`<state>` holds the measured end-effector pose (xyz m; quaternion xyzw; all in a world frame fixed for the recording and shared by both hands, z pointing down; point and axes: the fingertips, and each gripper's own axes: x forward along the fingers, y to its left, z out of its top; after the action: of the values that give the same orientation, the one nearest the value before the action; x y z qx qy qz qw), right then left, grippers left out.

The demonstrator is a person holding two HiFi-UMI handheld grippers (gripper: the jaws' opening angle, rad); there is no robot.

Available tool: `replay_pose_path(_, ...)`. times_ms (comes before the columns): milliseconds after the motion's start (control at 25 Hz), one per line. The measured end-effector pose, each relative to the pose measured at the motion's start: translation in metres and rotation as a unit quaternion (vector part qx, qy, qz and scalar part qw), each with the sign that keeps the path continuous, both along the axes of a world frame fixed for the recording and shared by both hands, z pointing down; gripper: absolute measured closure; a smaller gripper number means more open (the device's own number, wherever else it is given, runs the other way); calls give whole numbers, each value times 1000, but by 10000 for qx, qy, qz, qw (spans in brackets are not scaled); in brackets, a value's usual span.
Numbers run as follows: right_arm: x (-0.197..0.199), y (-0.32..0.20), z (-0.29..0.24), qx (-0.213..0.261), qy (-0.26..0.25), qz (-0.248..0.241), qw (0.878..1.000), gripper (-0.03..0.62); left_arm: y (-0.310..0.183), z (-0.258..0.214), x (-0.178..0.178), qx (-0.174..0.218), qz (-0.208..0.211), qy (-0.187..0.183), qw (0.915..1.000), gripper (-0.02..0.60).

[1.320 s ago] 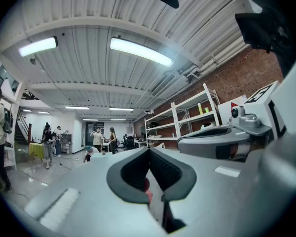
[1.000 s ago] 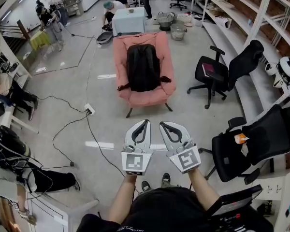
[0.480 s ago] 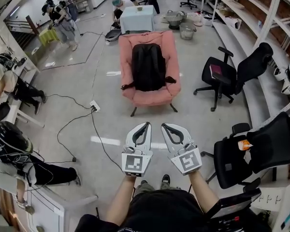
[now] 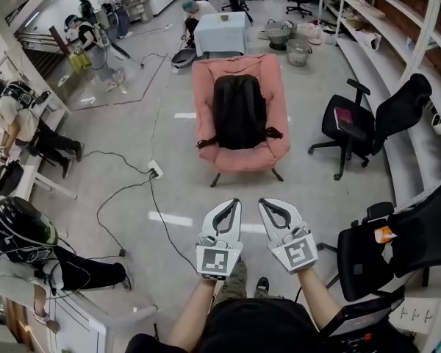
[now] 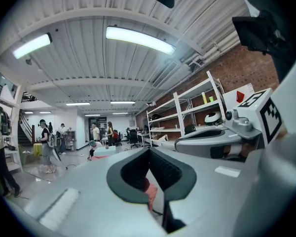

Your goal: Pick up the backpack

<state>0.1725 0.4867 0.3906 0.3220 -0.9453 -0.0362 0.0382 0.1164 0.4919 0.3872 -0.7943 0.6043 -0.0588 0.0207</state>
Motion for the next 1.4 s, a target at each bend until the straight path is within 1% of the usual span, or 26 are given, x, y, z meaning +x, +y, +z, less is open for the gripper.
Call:
replay_pose_path(200,-35,-47,-6,31,130,11,9999,583,-50,-3,-32,178,191,274,9993,580)
replay_pose_path(280,-49,-66,-6,55,230,19,9997,583,-67,-1,-49,86,183,274,9994,580)
replay_pose_path(400,-69,-86,-2,-33,213,-18,9998,583,-87,0,-71,71,234,373,9990,580)
replay_pose_path(520,-86,-99,3,-59,271,-47,9996,583,-103,10,-84,-37,436,469,9979,580)
replay_pose_path(600,-93,-108,6,-84,290,7,9995,583,-116,16,-89,56,591,492,9970,580)
replay_pose_path(680,-100,-115,12,-120,317,27,9994,583,-125,22,-95,53,647,525,9965,580)
replay_pose_path(800,-105,-125,19,-183,454,-17,9988,583,-135,28,-99,-12,696,617,9957,580)
replay_pose_path(1000,-107,-154,27,-333,390,-68,9987,583,-166,39,-101,-112,735,687,9949,580)
replay_pose_path(1120,-107,-179,35,-392,452,-147,9981,583,-189,47,-99,-174,700,703,9949,580)
replay_pose_path(1400,-102,-259,43,-416,359,-449,9975,583,-261,49,-93,-208,510,468,9974,580)
